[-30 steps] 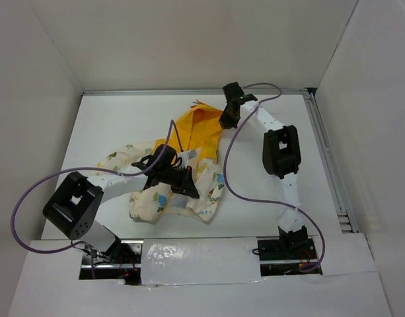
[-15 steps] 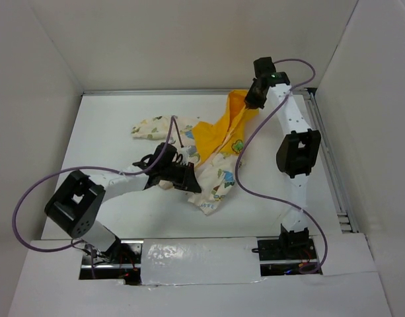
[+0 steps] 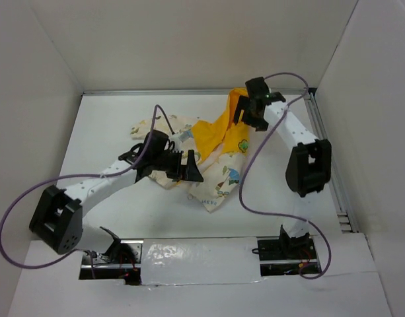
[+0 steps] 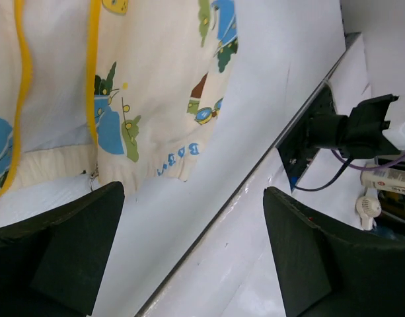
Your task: Zip up the jacket
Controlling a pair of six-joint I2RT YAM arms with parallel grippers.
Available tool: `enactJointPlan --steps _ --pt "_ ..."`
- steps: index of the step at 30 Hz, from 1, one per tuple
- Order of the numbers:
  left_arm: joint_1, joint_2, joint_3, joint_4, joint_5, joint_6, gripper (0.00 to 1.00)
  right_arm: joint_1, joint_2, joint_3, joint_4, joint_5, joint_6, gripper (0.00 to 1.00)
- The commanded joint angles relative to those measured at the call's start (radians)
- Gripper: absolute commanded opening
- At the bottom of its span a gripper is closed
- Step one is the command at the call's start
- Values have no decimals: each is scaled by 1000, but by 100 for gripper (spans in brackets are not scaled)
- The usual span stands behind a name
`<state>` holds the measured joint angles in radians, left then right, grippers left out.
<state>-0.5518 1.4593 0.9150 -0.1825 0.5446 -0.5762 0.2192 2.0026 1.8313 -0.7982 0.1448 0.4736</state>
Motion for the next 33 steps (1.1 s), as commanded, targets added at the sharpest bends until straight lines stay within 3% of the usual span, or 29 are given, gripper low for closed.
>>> enactJointPlan --steps 1,2,8,13,19,26,33 --pt "15 -141 -4 -55 -64 15 99 96 -272 -307 164 -14 3 100" --pt "19 -155 -4 -61 -86 13 99 117 -382 -389 187 -14 25 100" --pt "130 -114 47 -69 -120 44 99 342 -674 -804 303 -31 189 100" --pt "233 56 99 -54 -25 58 99 479 -674 -943 464 -206 269 100" --pt "283 197 117 -17 74 61 99 480 -501 -886 420 -148 304 100" --pt "308 227 47 37 94 38 99 307 -383 -899 317 -96 300 99" --pt "296 165 -160 173 230 -27 99 186 -125 -600 226 -51 174 99"
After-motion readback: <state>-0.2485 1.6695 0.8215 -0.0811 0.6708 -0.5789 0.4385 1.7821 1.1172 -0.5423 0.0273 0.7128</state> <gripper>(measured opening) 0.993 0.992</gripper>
